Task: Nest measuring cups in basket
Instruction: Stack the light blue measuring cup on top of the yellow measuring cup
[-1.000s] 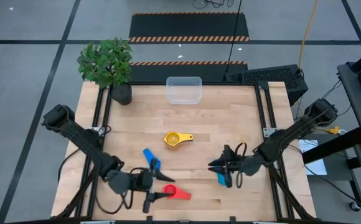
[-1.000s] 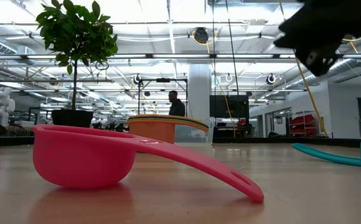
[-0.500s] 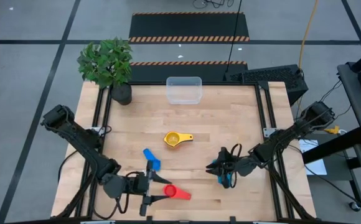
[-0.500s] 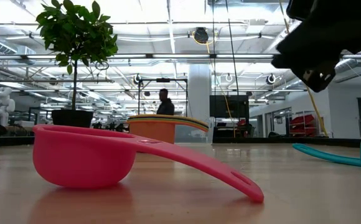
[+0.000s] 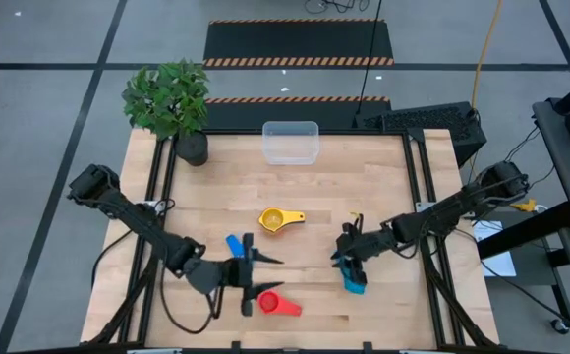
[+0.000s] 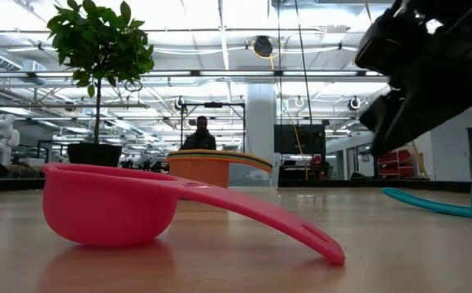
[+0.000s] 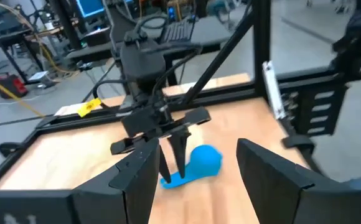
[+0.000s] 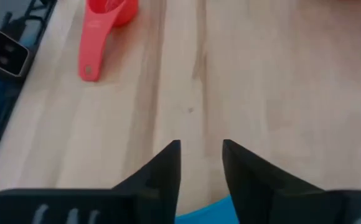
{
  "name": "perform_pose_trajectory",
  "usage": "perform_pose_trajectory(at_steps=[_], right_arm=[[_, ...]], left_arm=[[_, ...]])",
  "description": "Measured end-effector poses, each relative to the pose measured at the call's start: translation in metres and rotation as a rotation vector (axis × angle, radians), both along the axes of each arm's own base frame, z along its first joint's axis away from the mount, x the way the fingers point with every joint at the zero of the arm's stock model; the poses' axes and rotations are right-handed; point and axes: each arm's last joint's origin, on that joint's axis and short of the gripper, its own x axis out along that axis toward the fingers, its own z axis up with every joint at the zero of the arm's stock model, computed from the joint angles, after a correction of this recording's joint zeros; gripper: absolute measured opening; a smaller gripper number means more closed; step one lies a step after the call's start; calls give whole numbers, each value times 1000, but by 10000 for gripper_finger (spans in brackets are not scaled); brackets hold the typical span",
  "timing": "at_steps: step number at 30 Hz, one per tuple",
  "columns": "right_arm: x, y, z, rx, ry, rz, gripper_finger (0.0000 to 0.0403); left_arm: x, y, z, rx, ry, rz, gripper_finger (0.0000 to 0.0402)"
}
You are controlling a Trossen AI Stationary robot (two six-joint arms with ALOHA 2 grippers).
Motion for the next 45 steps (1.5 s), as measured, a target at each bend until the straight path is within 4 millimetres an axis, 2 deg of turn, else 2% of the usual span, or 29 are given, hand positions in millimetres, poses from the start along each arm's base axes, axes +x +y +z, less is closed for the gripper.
perform_pose_trajectory(at_steps=[8,13,21,24,31,45], right_arm=[[4,-21,-2,11,35,110,189],[4,-30,-5,-19,53,102,213],[-5,-55,-23,-41,84,27,214],[-10,-61,-29,3,88,14,214],[-22,-61,-38,175,-9,47,213],[-26,-61,-47,219,28,-1,213]], left_arm=[[16,30,-6,31,62,57,218],[23,41,-6,9,72,26,218],[27,51,-6,-22,70,57,218],[27,51,-6,-24,70,58,218],[27,50,-6,-25,71,54,218],[27,51,-6,-6,70,51,218]])
